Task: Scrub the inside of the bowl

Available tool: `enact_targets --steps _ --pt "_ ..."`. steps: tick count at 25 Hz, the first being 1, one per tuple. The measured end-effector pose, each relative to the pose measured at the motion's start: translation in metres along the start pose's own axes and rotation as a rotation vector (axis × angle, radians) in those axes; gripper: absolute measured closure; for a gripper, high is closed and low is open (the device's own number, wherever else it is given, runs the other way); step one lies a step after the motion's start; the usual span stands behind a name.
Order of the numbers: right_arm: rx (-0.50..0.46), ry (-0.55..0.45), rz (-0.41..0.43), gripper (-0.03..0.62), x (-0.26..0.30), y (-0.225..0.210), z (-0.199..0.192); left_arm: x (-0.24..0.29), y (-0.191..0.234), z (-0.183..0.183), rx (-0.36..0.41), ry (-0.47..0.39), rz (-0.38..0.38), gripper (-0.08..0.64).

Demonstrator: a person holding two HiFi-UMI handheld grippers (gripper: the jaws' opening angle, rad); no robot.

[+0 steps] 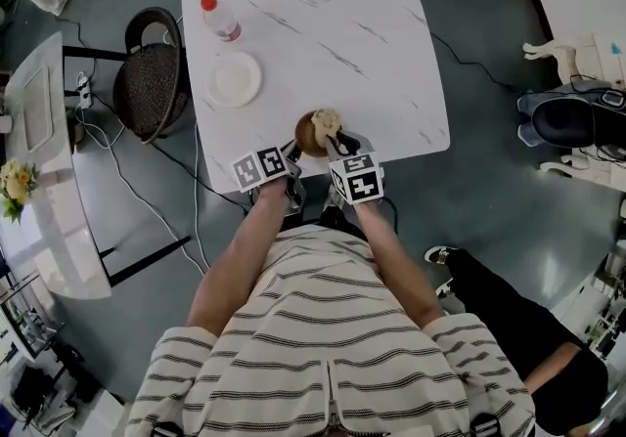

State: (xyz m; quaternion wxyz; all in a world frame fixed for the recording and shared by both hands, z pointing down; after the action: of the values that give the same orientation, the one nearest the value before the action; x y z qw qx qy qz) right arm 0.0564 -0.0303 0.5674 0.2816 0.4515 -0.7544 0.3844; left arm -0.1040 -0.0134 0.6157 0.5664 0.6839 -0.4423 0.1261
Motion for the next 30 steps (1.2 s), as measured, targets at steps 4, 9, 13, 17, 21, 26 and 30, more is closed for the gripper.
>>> enact_targets --steps 4,9,13,17,21,26,30 --pt "-0.002 0.0 -0.001 0.514 0.005 -0.003 0.001 0.0 -0.001 -0.002 0.0 -0.003 -0.005 0.549" --pt "-0.01 -0.006 0.007 0.514 0.008 -0.001 0.002 0.0 -0.002 -0.002 0.022 -0.001 -0.011 0.549" --pt "-0.01 -0.017 0.02 0.514 0.014 0.002 0.003 0.0 -0.003 -0.003 0.039 0.0 -0.012 0.549" --pt "-0.02 -0.023 0.041 0.514 0.02 0.008 0.005 0.001 -0.004 -0.003 0.064 0.002 -0.02 0.549" --pt "-0.022 -0.022 0.058 0.515 0.023 0.012 0.004 0.001 -0.003 -0.004 0.053 0.002 -0.023 0.549" --pt "-0.013 -0.009 0.073 0.515 0.025 0.015 0.0 0.0 -0.002 -0.003 0.06 -0.001 -0.02 0.549" --pt "-0.021 0.001 0.092 0.515 0.025 0.018 -0.002 0.0 -0.002 -0.003 0.056 -0.005 -0.017 0.549"
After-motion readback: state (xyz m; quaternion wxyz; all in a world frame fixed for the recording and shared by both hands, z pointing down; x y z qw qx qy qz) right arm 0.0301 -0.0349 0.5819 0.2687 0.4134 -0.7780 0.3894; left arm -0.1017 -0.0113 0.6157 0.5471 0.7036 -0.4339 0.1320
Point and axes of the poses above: the fingertips, and each gripper's own axes: x forward along the fingers, y to its left, z out of its top, the point moved 8 cm from there along -x, backward along the fingers, and after that the axes turned 15 degrees about x, right-handed, at the moved point
